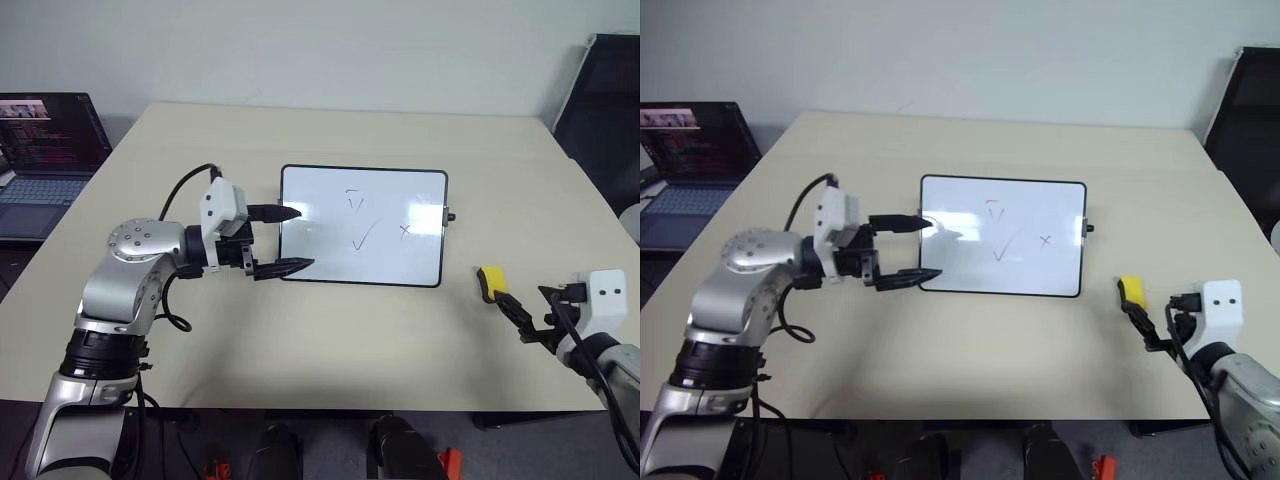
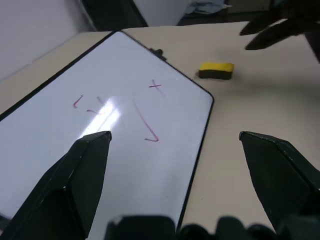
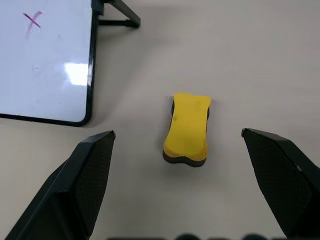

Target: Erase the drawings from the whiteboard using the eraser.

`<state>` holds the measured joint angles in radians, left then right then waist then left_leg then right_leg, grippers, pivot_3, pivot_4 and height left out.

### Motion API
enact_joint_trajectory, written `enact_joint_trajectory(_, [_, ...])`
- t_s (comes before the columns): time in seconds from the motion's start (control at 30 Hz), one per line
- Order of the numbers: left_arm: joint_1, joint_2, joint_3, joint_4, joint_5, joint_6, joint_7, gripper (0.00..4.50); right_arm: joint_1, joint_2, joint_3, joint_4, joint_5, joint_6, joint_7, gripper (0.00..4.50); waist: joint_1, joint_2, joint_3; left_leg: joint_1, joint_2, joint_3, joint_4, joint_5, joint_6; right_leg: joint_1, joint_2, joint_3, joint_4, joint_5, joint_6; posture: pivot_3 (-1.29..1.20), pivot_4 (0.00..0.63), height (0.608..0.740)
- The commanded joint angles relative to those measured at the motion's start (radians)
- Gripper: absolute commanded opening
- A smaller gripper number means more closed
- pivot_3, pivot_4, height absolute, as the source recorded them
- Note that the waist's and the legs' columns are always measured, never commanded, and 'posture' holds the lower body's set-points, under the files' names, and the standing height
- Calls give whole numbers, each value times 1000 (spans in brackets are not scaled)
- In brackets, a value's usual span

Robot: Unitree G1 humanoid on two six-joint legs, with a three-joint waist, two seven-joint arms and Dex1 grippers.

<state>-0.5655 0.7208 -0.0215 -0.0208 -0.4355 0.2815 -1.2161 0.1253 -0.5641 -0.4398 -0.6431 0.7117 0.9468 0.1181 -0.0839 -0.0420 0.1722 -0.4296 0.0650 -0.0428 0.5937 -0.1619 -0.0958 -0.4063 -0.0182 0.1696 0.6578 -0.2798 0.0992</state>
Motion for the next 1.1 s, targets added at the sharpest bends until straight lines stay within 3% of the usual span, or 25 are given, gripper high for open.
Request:
enact_joint_trajectory(0.03, [-57,-3,-19,-29,0,-24,-39,4500,-83,7,25,32,-34,31,-56,4457,0,0,0,0,0,0,0,0,0,0,0,0,0,0,0,0,150,740])
enact_joint_trajectory(0.53, [-131,-26,-41,-36,-4,-34,-81,4500,-272,27,115,324,-173,-25,-10,4457,0,1,1,-3,0,-6,0,0,0,0,1,-5,1,-1,1,0,150,740])
enact_joint_trajectory(0.97, [-125,-26,-39,-35,2,-32,-74,4500,-319,67,149,389,-245,-43,19,4457,0,1,1,-3,0,-10,0,0,1,1,1,-9,2,1,5,0,150,740])
enact_joint_trajectory(1.1, [-120,-26,-39,-40,3,-30,-68,4500,-323,73,152,402,-266,-44,18,3574,0,2,1,-3,0,-10,0,0,1,1,1,-10,3,1,5,0,150,740])
